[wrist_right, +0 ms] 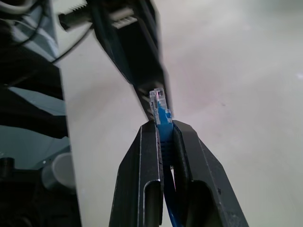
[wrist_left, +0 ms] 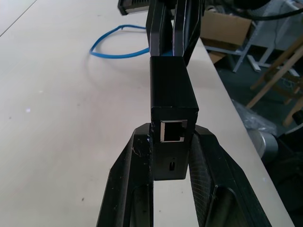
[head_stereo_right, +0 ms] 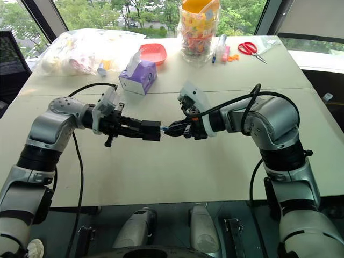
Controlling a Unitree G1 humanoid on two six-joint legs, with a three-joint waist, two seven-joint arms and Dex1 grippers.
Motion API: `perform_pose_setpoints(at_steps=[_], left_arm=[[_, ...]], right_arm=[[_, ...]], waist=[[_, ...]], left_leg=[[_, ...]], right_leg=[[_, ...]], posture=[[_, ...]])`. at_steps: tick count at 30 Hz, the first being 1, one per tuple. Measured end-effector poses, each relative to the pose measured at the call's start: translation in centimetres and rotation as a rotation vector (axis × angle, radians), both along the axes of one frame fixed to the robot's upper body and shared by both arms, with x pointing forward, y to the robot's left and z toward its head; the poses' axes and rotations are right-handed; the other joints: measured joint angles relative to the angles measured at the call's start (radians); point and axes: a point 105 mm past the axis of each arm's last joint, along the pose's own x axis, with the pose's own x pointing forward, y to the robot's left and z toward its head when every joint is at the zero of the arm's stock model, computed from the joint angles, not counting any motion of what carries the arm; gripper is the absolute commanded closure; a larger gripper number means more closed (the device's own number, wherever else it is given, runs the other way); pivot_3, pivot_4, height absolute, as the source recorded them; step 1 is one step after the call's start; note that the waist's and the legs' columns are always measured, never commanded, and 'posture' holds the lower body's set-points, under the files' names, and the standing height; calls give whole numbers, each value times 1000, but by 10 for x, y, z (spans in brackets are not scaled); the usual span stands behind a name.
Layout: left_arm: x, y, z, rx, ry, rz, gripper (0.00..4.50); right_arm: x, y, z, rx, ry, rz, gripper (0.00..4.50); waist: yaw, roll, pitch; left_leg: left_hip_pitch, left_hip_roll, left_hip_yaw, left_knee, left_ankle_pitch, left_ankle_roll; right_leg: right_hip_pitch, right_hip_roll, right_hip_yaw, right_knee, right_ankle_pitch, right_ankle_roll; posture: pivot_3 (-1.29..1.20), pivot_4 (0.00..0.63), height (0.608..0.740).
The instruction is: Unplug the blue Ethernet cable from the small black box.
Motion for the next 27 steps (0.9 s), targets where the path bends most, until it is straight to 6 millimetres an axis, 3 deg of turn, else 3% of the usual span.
perform_pose_setpoints(at_steps=[5, 9, 12, 16, 22, 27], left_arm=[[0, 0, 0, 0, -4, 0, 4054], [3, 0, -3, 3, -56, 26, 4054], [8, -4, -10, -17, -91, 63, 4054], [24, -18, -20, -94, -154, 181, 4054], [41, -31, -38, -133, -208, 297, 4054], [56, -34, -56, -130, -286, 388, 4054]], right_arm=[[14, -22, -22, -45, 47, -78, 4480], [52, -41, -39, -89, -61, -263, 4480], [81, -44, -45, -98, -184, -393, 4480], [113, -59, -40, -108, -256, -622, 2979], [116, -72, -29, -86, -287, -740, 41], [91, -77, -21, -27, -249, -749, 41]], waist=[[-3, 0, 0], [-5, 0, 0], [-3, 0, 0], [6, 0, 0], [6, 0, 0], [5, 0, 0]], left_leg=[[0, 0, 0, 0, 0, 0], [1, 0, 1, 0, 0, 0], [0, 0, 1, 0, 0, 0], [-1, 0, 1, 0, 0, 0], [-1, -1, 0, -1, 0, 0], [-1, -1, 0, -1, 0, 0]], right_leg=[[0, 0, 0, 0, 0, 0], [-1, 0, 0, 0, 0, 0], [-1, 0, 0, 0, 0, 0], [-1, -1, 1, 0, 1, 0], [-2, 0, 1, 0, 1, 0], [-2, 0, 1, 1, 1, 0]], posture=[[0, 150, 740], [0, 150, 740], [0, 150, 740], [0, 150, 740], [0, 150, 740], [0, 150, 740]])
